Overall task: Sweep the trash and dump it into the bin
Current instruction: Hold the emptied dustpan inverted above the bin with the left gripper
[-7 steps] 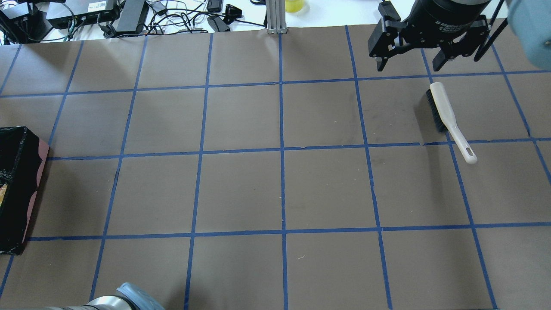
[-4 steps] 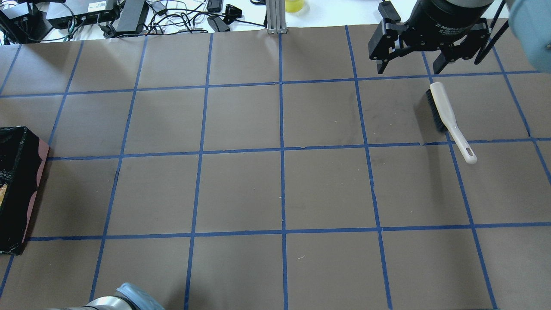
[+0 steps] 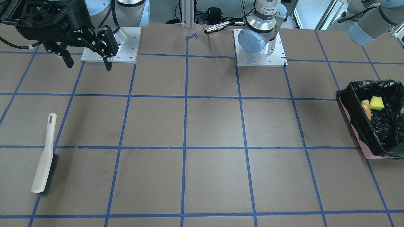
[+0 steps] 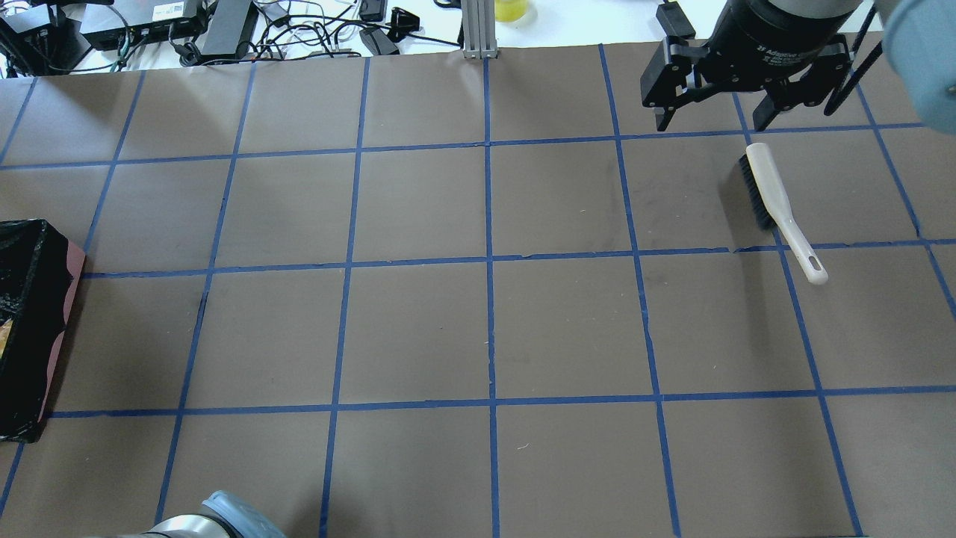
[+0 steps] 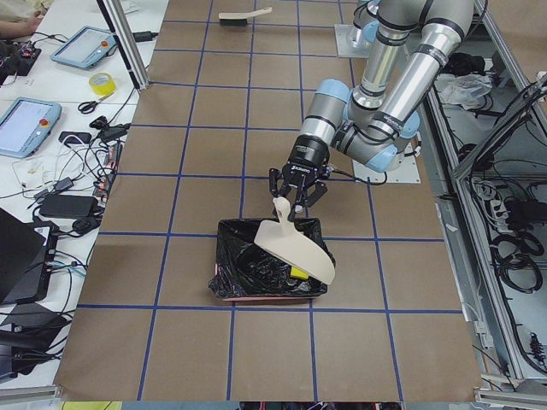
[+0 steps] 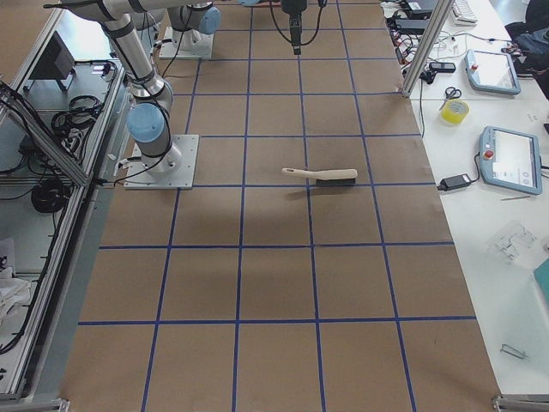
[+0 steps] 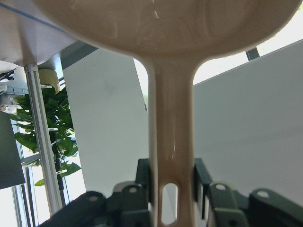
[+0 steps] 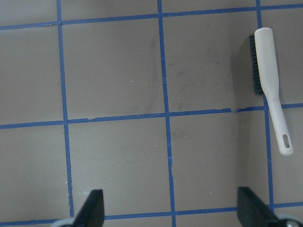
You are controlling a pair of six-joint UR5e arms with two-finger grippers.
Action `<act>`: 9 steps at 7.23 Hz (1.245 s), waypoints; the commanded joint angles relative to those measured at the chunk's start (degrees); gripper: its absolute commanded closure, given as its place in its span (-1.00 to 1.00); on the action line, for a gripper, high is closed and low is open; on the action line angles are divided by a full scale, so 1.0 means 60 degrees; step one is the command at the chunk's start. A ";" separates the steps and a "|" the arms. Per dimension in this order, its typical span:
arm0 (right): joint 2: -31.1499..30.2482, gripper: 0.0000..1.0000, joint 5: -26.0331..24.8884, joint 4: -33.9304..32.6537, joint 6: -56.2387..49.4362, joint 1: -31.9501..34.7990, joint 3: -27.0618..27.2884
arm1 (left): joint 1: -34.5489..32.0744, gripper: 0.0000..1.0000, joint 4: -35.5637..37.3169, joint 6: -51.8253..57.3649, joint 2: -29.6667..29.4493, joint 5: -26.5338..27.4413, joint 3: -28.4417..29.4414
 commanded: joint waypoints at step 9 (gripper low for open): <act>-0.0033 -1.00 0.0033 -0.0003 -0.0102 0.0007 0.0017 | -0.0030 1.00 -0.6633 0.0082 0.0093 0.0134 0.2961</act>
